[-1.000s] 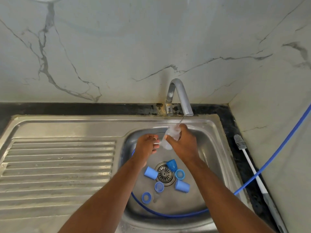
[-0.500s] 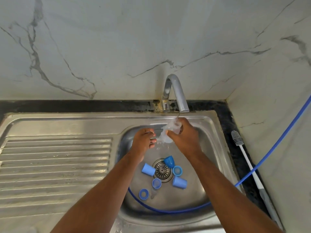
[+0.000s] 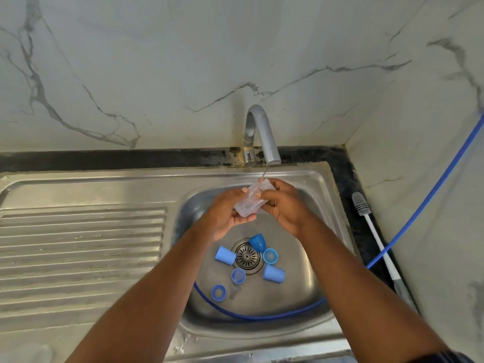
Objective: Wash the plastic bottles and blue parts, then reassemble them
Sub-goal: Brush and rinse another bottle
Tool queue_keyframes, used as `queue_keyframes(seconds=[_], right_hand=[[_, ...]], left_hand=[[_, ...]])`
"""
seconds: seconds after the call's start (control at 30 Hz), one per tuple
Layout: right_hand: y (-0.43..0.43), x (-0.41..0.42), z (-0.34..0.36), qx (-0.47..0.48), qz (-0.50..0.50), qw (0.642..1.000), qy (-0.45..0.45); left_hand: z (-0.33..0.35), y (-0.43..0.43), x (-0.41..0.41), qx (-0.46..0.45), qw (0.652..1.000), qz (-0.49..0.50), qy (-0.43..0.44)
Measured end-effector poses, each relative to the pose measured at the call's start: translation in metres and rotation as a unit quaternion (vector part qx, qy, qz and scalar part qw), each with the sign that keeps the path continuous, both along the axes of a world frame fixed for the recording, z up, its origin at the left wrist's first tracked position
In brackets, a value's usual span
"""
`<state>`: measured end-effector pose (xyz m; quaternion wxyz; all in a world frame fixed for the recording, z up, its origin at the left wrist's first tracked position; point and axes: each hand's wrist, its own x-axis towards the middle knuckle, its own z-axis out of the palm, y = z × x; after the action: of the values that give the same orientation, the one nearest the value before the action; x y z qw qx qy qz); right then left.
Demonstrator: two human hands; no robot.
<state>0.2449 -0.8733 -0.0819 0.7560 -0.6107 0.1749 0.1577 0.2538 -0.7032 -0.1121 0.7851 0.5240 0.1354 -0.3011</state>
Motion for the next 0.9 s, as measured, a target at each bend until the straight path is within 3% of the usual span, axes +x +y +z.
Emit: queue_keyframes(seconds=[0.1,0.2,0.33,0.4,0.63,0.77,0.9], right_hand=[[-0.003,-0.002,-0.011,0.093,-0.067,0.991,0.075],[0.0,-0.002,-0.034,0.079,-0.109,0.977,0.167],[0.005,-0.011,-0.042,0.038,-0.046,0.975,0.215],[0.006,-0.016,-0.037,0.022,-0.024,0.976,0.215],[0.002,-0.025,-0.023,-0.011,0.007,0.987,0.158],[-0.004,-0.034,-0.013,-0.038,0.036,0.992,0.113],[-0.011,-0.037,-0.013,-0.067,0.043,0.993,0.091]], left_hand=[[0.007,0.003,0.0,0.144,0.989,-0.018,-0.038],[0.007,0.0,0.0,0.347,0.933,-0.069,-0.065],[0.023,-0.008,-0.01,0.443,0.879,-0.173,-0.038],[0.029,-0.012,-0.016,0.458,0.87,-0.18,-0.013],[0.045,-0.017,-0.037,0.389,0.907,-0.154,0.045],[0.048,-0.019,-0.051,0.372,0.908,-0.189,0.041],[0.047,-0.022,-0.065,0.309,0.937,-0.158,0.048]])
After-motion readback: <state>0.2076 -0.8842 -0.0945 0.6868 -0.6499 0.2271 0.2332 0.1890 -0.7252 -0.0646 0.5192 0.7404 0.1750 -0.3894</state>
